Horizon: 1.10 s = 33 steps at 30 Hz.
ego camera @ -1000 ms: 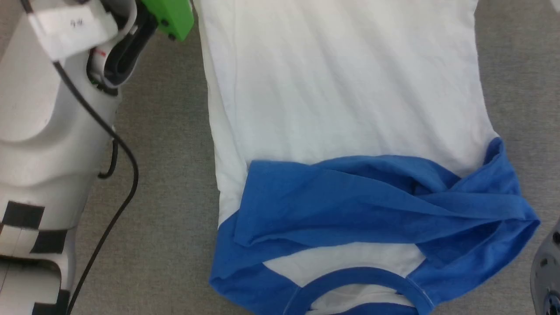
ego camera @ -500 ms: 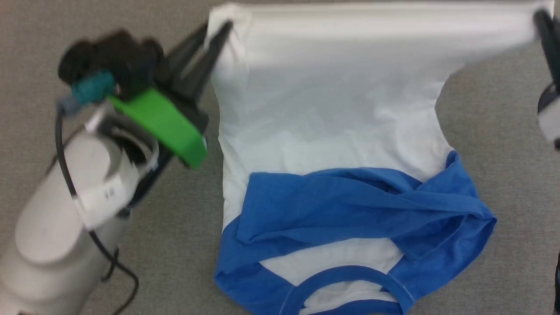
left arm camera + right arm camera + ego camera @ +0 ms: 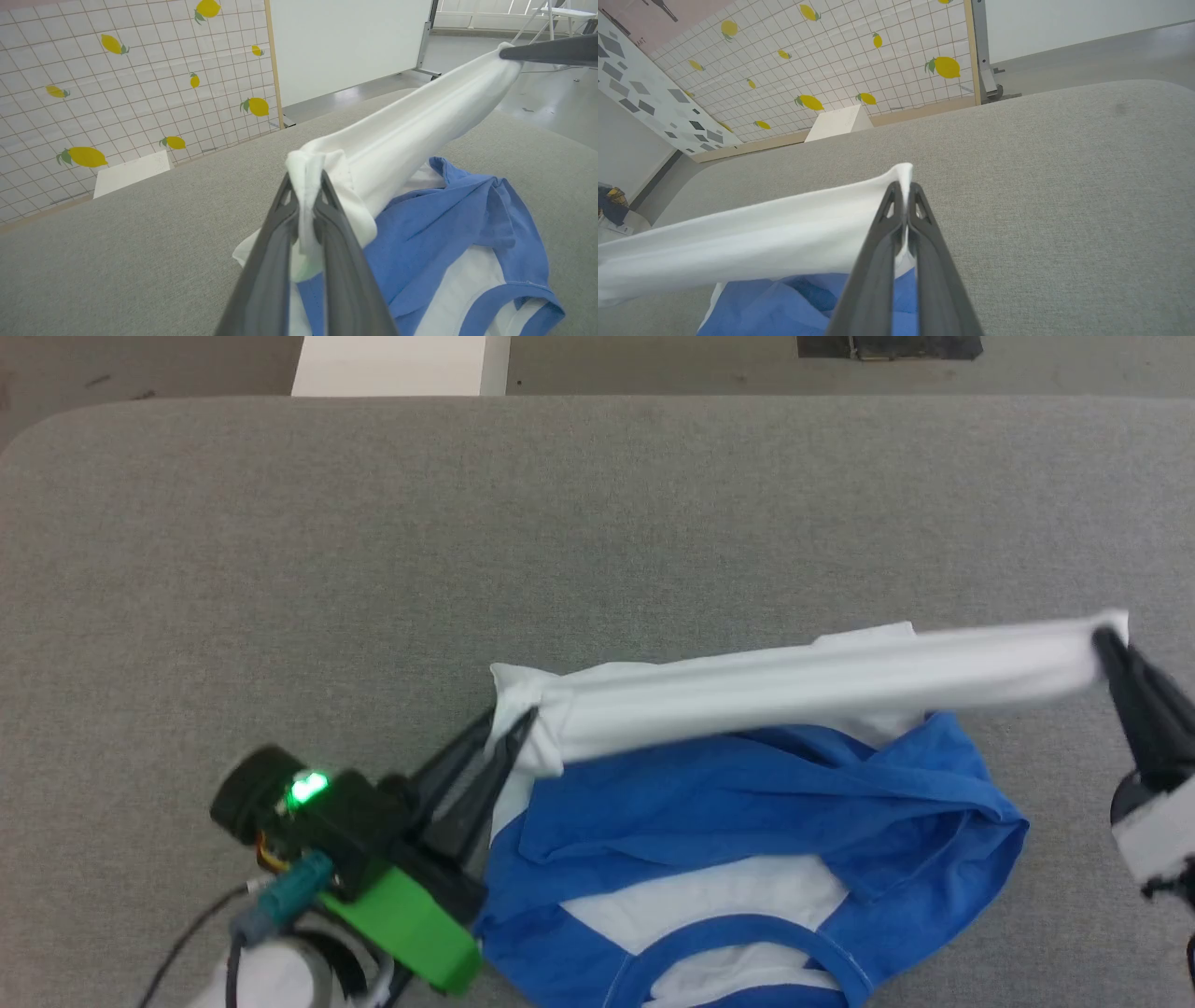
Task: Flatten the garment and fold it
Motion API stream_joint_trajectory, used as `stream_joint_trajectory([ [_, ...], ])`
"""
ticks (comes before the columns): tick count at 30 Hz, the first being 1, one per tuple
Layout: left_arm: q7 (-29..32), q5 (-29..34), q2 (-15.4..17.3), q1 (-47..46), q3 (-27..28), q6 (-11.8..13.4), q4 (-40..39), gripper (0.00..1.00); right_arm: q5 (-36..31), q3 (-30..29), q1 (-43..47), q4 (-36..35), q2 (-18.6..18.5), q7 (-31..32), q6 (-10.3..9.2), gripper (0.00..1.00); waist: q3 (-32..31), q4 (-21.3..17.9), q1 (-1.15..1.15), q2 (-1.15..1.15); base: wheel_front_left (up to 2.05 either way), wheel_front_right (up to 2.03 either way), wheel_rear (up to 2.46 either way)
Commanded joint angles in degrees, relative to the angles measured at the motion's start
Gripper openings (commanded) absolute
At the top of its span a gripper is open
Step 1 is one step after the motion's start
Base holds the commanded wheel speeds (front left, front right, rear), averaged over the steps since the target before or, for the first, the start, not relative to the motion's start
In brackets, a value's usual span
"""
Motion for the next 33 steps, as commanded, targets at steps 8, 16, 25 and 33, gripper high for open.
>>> stream_joint_trajectory([
  [8,-4.7,0.8,-0.3,8.4,-2.8,1.9,1.2,0.00,4.0,1.6,11.9,-0.3,0.3,-3.5,-0.13,0.00,-0.8,0.1,0.00,0.00,0.00,0.00,0.00],
  [16,-8.2,1.9,-0.2,14.3,-6.8,1.2,3.0,0.00,6.6,4.3,20.4,0.7,0.4,-5.0,-0.13,0.00,-1.5,-0.6,0.00,0.00,0.00,0.00,0.00],
  [25,-11.9,2.9,-1.6,16.5,-9.4,0.2,9.7,0.00,3.2,7.3,24.8,2.7,0.4,-6.1,-0.13,0.00,-2.3,-0.3,0.00,0.00,0.00,0.00,0.00],
  [33,-12.2,4.9,-1.8,14.7,-12.2,-2.6,17.8,0.98,-2.0,10.5,25.0,6.0,-0.3,-6.4,-0.13,0.00,-3.1,0.3,0.00,0.00,0.00,0.00,0.00],
])
